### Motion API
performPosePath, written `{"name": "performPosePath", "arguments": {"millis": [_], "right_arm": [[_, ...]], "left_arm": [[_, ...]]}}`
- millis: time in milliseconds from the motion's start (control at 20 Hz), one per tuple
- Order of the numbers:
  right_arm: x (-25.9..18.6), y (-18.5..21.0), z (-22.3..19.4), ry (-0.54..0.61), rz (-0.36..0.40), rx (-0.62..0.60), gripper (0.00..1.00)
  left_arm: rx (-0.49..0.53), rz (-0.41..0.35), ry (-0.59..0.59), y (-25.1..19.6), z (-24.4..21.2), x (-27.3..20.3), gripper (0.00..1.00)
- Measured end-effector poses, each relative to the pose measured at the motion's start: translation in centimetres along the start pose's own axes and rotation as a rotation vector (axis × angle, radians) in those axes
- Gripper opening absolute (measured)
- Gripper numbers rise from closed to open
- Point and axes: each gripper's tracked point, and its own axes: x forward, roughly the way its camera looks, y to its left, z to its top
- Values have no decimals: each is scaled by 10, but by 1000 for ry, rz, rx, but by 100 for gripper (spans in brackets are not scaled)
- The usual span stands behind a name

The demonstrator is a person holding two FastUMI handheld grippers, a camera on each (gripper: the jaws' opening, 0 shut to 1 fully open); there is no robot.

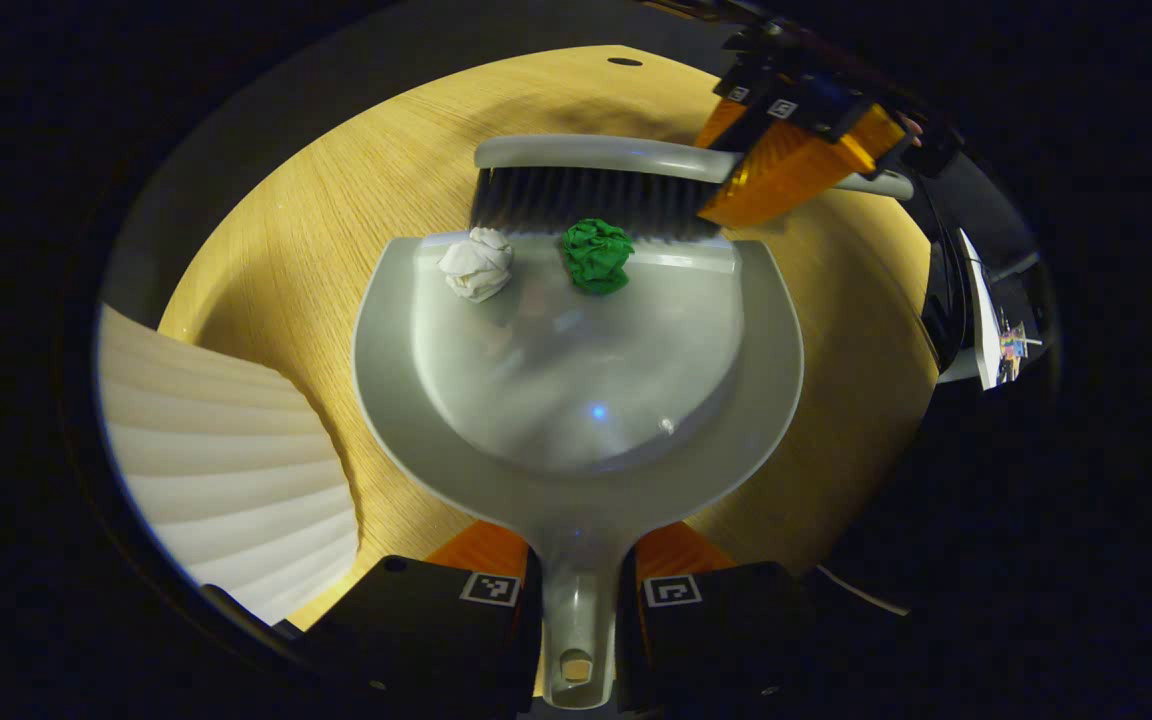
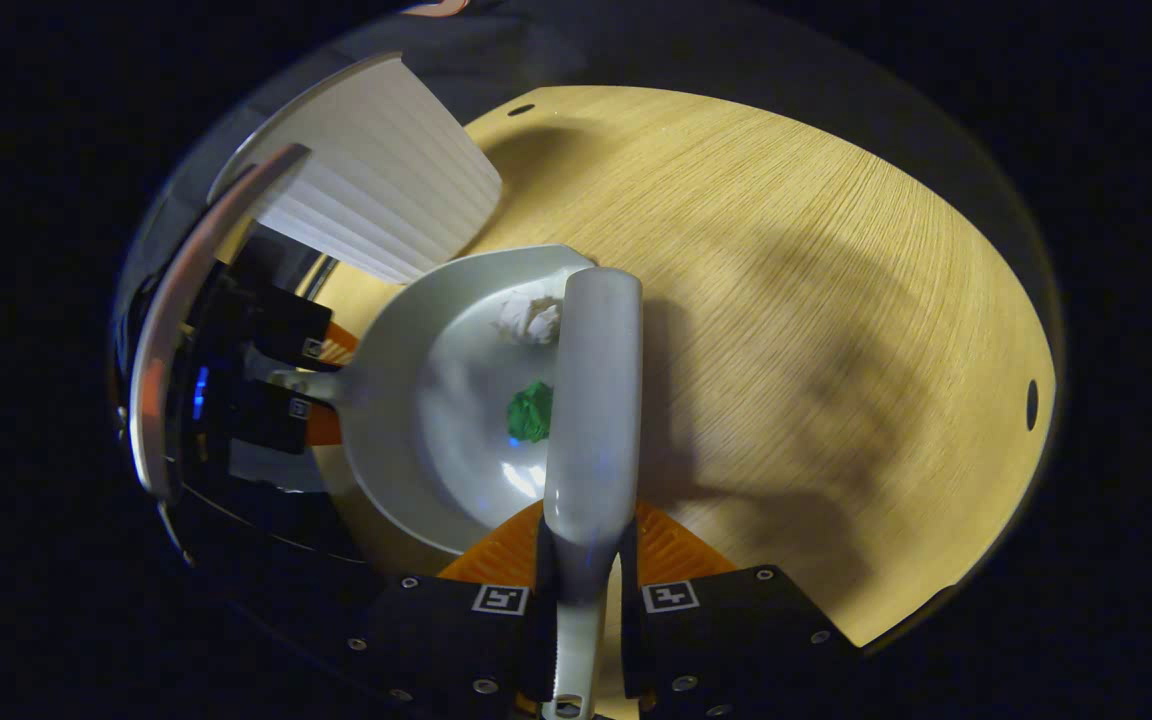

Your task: Pick up the small broom and dustpan from the desktop, sweep the trash into the dustpan with the broom, and then empty the trash into the garbage bin.

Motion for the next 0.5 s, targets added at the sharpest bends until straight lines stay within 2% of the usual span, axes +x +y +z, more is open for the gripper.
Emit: {"name": "performPosePath", "arguments": {"millis": [150, 300, 500], "right_arm": [[1, -3, -10, -23, -45, 41, 27], [-14, -17, -9, -106, -105, 168, 27], [-30, -44, -28, -176, -206, 337, 27]], "left_arm": [[-51, 5, -29, -3, 1, -4, 30], [-147, 15, -37, -18, -6, -1, 30], [-286, 15, -66, -26, -2, 1, 31]]}}
